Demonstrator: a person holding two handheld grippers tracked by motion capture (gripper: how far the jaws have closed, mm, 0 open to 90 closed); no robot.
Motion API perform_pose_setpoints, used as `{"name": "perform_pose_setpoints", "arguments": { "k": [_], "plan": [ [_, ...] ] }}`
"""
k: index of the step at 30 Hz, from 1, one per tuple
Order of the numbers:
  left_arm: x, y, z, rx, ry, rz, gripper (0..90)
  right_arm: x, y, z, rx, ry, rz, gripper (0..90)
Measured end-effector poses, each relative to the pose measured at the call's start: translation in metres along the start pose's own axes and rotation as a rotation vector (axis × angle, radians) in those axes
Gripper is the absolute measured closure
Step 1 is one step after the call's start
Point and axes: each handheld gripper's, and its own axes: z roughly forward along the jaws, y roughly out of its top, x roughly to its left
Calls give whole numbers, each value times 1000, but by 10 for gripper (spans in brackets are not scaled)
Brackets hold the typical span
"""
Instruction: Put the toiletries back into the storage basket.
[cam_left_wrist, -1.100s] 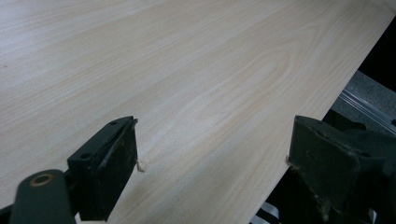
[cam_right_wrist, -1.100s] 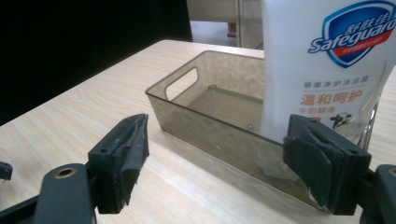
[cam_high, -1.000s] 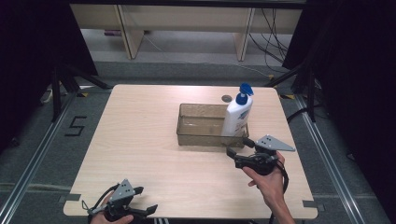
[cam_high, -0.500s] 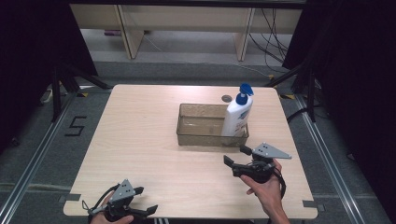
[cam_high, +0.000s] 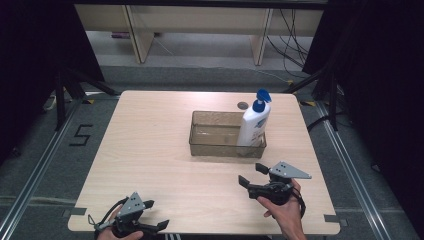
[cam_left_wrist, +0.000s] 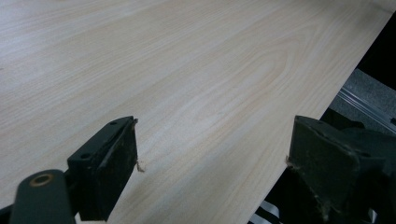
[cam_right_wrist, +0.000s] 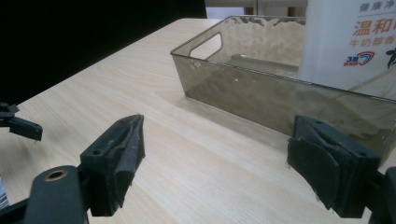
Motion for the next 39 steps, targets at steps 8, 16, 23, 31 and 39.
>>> {"name": "perform_pose_setpoints", "arguments": {
  "k": [8, 16, 23, 31, 39],
  "plan": [
    [1, 0, 1, 4, 7, 9, 151, 5, -5, -3, 3, 14, -14, 193],
    [0, 0, 1, -5, 2, 1, 151, 12, -9, -5, 21, 32, -4, 194],
    [2, 0, 0, 17, 12, 22, 151, 14, -15, -7, 25, 33, -17, 194],
    [0, 0, 0, 0, 8, 1, 151, 18, -20, -10, 21, 36, -20, 182],
    [1, 0, -1, 8, 9, 6, 151, 21, -27, -15, 50, 33, -42, 174]
  ]
}}
